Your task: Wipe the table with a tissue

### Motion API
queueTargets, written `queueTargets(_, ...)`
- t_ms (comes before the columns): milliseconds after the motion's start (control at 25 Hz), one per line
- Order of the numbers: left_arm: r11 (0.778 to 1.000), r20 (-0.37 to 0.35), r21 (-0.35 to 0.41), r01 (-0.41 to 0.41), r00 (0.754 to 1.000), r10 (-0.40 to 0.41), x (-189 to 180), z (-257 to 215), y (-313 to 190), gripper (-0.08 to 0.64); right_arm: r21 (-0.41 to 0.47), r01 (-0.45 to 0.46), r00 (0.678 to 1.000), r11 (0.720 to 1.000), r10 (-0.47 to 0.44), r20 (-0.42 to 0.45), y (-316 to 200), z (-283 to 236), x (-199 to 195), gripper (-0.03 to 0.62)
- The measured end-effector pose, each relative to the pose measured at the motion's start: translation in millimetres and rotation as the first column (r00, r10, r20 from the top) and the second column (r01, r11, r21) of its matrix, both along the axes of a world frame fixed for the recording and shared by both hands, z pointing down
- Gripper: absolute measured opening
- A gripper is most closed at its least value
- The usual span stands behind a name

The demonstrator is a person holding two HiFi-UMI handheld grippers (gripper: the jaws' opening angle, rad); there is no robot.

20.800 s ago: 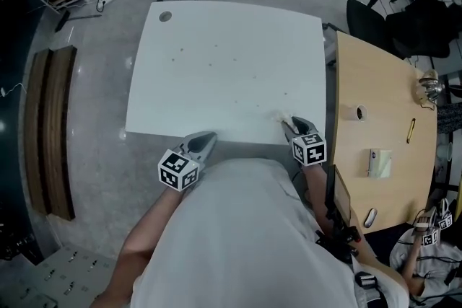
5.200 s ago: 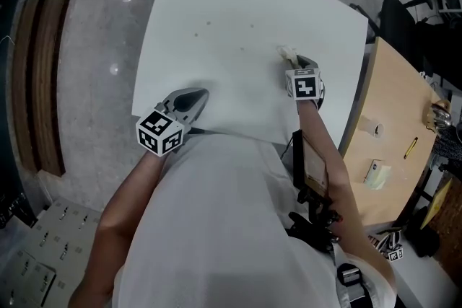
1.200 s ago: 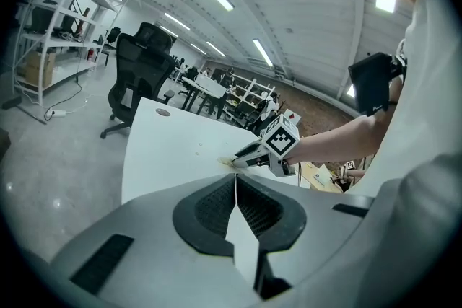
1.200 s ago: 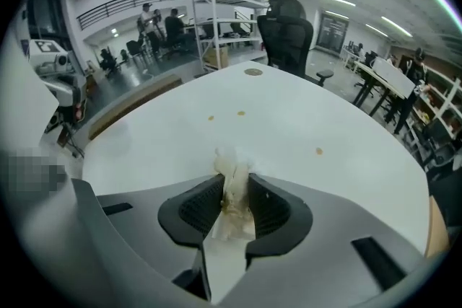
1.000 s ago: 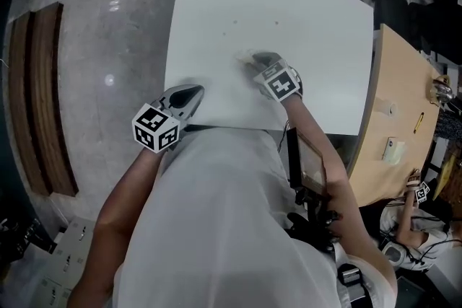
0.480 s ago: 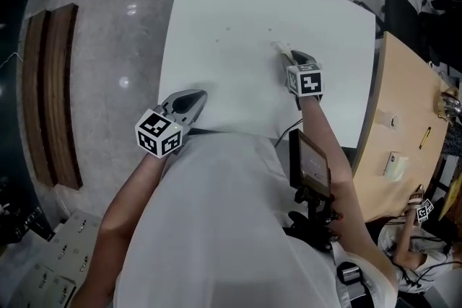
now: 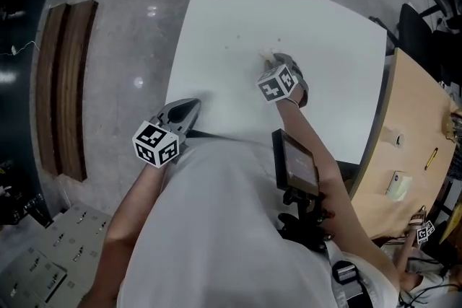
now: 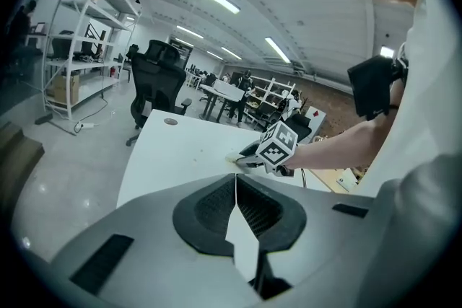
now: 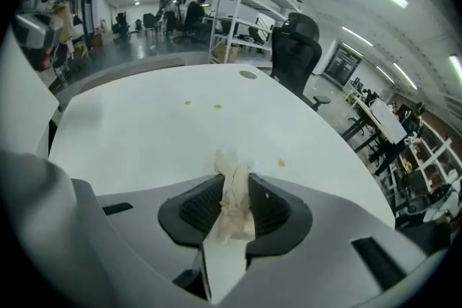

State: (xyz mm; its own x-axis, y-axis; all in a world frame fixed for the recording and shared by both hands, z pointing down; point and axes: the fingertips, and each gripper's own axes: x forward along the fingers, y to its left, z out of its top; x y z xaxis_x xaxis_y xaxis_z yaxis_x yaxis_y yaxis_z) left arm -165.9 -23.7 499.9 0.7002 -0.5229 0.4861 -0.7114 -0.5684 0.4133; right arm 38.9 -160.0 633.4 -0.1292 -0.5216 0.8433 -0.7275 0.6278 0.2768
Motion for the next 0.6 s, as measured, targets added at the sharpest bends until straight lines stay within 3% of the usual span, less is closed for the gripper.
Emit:
queueTargets(120,1.000,-0.010,0.008,-0.005,1.000,0.005,-1.6,-5.3,-3.3,0.008,-0.038,0.095,0.995,0.995,-0.096,-0.007,6.8,-1.4,-25.0,0.104)
queueTargets(320,0.998,-0.034,-0.007,-0.060,0.998,0.060,-1.1,4.4,-10.7,0.008,-0.153,0.276,0.956,0.949,-0.254,0.148,43.8,-3.1,-65.5,0.104)
queueTargets(400,0.995,-0.049,-0.006,-0.098,0.994,0.097,2.5,7.0,-16.5,0.008,-0.179,0.298,0.943,0.938,-0.261,0.206,53.4,-4.4,-69.6,0.104)
queueTargets(480,0.991,-0.066,-0.004,-0.135,0.989,0.135,4.9,8.0,-21.1,0.008,-0.156,0.228,0.948,0.961,-0.183,0.260,52.1,-8.4,-59.9,0.104)
queueTargets(600,0.985,-0.087,-0.006,-0.171,0.982,0.170,1.9,10.3,-30.2,0.008,-0.087,-0.025,0.942,0.996,0.053,0.331,28.3,-18.9,-18.7,0.106)
